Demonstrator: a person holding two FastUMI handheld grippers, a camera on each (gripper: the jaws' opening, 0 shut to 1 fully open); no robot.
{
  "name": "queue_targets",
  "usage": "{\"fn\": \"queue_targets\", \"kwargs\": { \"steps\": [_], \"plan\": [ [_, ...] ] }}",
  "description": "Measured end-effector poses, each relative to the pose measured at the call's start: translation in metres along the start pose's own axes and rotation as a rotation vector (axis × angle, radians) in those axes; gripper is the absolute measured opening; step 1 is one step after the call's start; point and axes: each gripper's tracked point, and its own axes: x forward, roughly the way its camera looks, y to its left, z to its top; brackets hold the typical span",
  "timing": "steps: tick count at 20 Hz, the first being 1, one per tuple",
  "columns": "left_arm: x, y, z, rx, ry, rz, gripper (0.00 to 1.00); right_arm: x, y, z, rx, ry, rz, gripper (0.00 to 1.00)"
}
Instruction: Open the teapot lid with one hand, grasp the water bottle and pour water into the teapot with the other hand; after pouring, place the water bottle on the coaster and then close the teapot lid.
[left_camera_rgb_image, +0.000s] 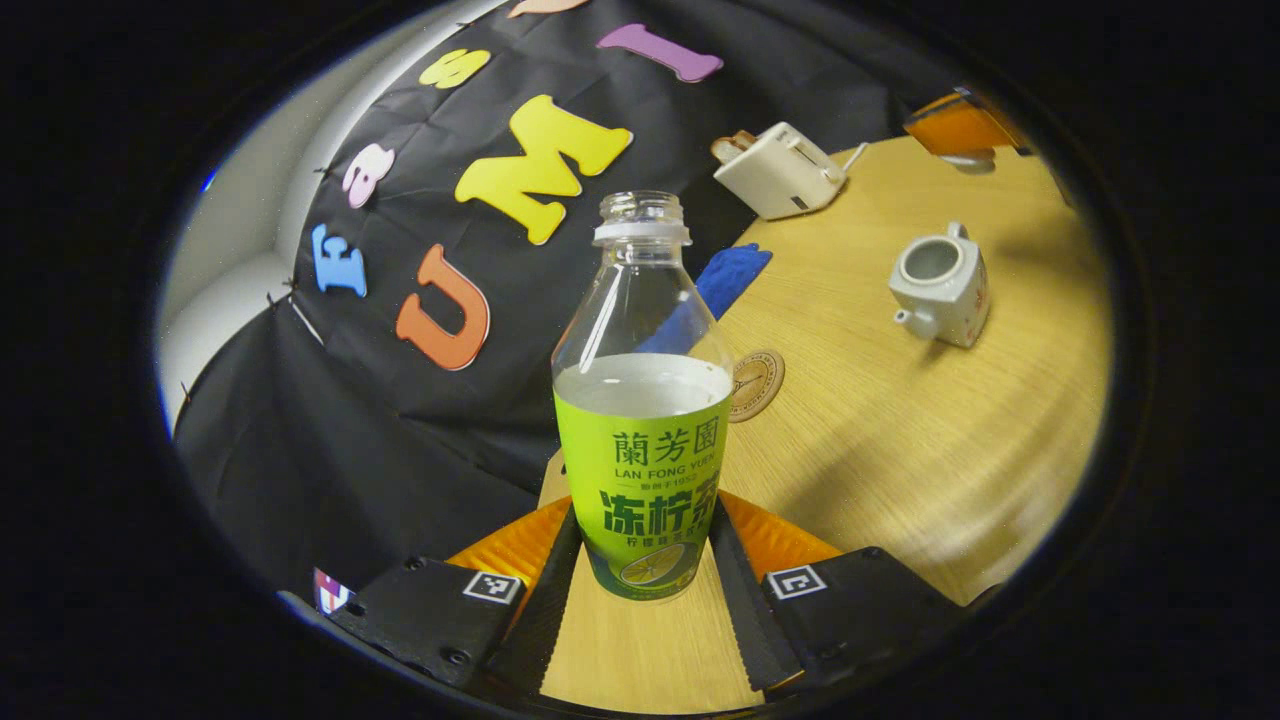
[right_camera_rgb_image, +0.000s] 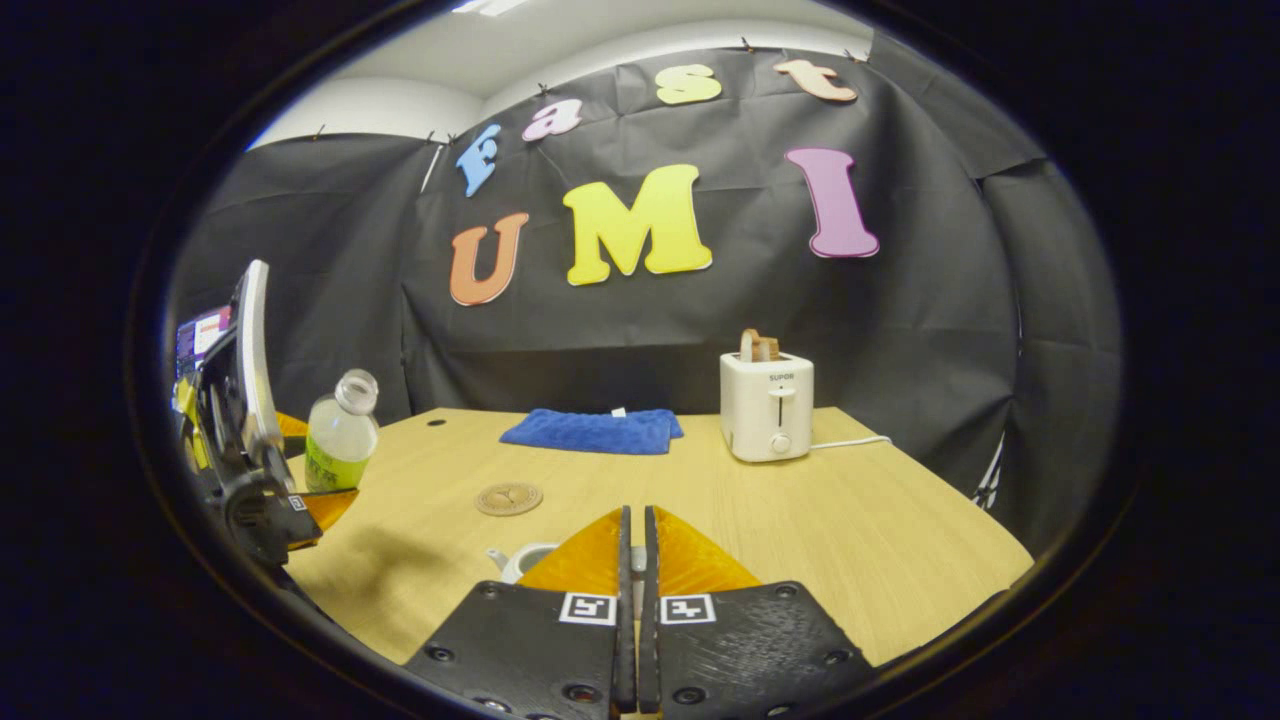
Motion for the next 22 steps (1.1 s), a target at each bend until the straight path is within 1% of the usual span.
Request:
{"fn": "queue_targets", "kwargs": {
  "steps": [3,5,8,13,18,22],
  "plan": [
    [0.004,0.01,0.004,0.147,-0.001,0.053,0.74,-0.002,0.0,-0.004,-0.002,0.009,0.007,0.01],
    [0.002,0.012,0.011,0.239,-0.01,0.067,0.74,-0.003,-0.003,-0.005,-0.001,0.009,0.007,0.01],
    [0.011,0.008,0.023,0.356,-0.009,0.05,0.74,-0.005,-0.009,-0.004,-0.007,0.005,0.001,0.01],
    [0.012,0.003,0.026,0.561,0.007,0.034,0.73,-0.009,-0.018,-0.004,-0.009,0.002,-0.009,0.01],
    [0.013,-0.004,0.038,0.675,0.009,0.019,0.74,-0.014,-0.025,-0.005,-0.002,-0.001,-0.018,0.01],
    [0.016,-0.011,0.059,0.734,-0.023,0.018,0.74,-0.019,-0.031,-0.007,-0.002,-0.004,-0.029,0.01]
  ]
}}
